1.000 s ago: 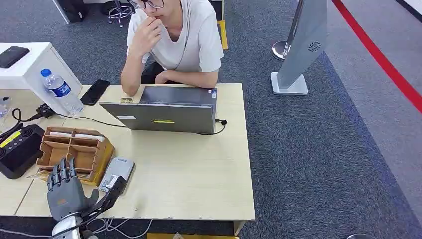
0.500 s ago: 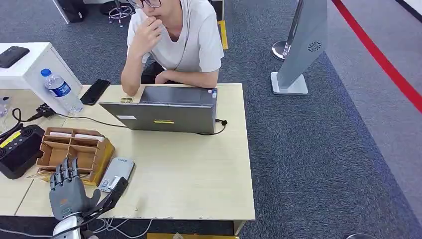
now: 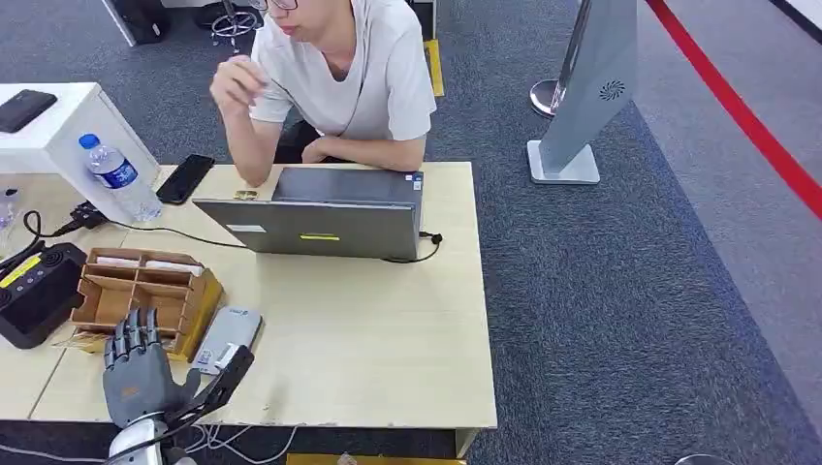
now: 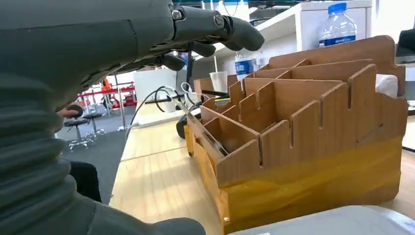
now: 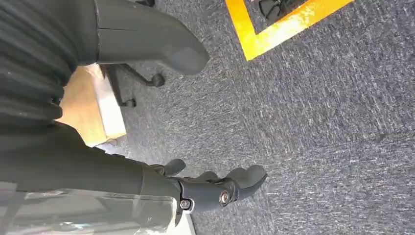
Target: Pass the card to the sensor for recognition and then transmit it.
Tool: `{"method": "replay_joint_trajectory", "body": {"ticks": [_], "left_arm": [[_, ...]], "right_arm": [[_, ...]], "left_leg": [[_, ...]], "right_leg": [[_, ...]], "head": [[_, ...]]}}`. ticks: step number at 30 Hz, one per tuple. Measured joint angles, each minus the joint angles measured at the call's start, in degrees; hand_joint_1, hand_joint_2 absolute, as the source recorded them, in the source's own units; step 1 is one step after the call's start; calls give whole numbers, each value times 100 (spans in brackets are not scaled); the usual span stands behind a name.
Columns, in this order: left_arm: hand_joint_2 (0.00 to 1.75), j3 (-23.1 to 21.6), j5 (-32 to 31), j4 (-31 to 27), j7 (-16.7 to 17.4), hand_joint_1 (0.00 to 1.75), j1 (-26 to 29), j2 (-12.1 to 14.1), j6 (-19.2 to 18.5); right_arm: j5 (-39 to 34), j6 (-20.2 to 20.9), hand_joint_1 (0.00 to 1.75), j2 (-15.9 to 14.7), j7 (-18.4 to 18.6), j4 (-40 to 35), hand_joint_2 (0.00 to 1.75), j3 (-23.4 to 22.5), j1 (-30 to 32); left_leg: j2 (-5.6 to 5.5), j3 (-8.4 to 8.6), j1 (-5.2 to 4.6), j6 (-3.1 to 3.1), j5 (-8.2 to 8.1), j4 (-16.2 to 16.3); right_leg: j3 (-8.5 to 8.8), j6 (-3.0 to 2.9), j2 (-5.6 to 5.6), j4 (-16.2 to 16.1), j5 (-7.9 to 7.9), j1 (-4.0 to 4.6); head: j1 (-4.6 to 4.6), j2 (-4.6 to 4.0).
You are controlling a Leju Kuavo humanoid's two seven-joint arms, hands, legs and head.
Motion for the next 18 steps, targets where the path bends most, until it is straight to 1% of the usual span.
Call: {"method": "replay_joint_trajectory", "body": {"ticks": [2, 7, 8, 10, 11, 12, 13, 14, 18], "left_arm": [[175, 4, 0, 9, -39, 0, -1, -4, 0], [175, 7, 0, 46, -4, 0, -4, -17, 4], [175, 42, 0, 46, -68, 0, 0, -24, 24], [175, 213, 0, 46, -331, 0, 15, -73, 72], [175, 409, 0, 46, -569, 0, 23, -120, 107], [175, 549, 0, 46, -729, 0, 28, -158, 122], [175, 673, 0, 46, -820, 0, 31, -186, 127], [175, 762, 0, 46, -820, 0, 31, -201, 127], [175, 846, 2, 46, -685, 0, 27, -238, 122]], "right_arm": [[-7, 0, 0, 0, -4, 0, 175, 0, -1], [48, 9, 0, 0, -4, 0, 175, 0, 1], [121, 18, 0, 0, -7, 0, 175, 2, 1], [229, 24, 0, 0, -24, 2, 175, 33, 7], [258, 22, 0, 2, -50, 4, 175, 66, 17], [267, 22, 0, 2, -72, 4, 175, 72, 22], [260, 22, 0, 2, -98, 7, 175, 70, 24], [254, 24, 0, 2, -109, 9, 175, 70, 24], [192, 26, 0, 2, -109, 9, 175, 70, 24]], "left_leg": [[0, 0, 0, 0, 0, 0], [0, -1, 0, 0, 0, 0], [0, -2, 0, 0, 0, 0], [0, -2, 0, 0, 0, -1], [1, -1, 0, 0, 0, -1], [0, -1, 0, 0, 0, 0], [-1, -1, 0, 0, 0, 0], [-1, -1, 0, 0, 0, 0], [-3, -1, 0, 0, 0, 0]], "right_leg": [[0, 0, 0, 0, 0, 0], [1, 0, 0, 1, 0, 0], [1, 0, -1, 1, 0, 0], [1, 0, 0, 2, 0, 0], [0, 0, 0, 2, 0, 0], [0, 0, 0, 2, 0, 0], [0, 0, 0, 2, 0, 0], [-1, 0, 0, 2, 0, 0], [0, 0, -1, 2, 0, 0]], "head": [[0, 0], [0, 0], [0, 0], [-2, 0], [2, 0], [0, 0], [0, 0], [0, 0], [0, 0]]}}
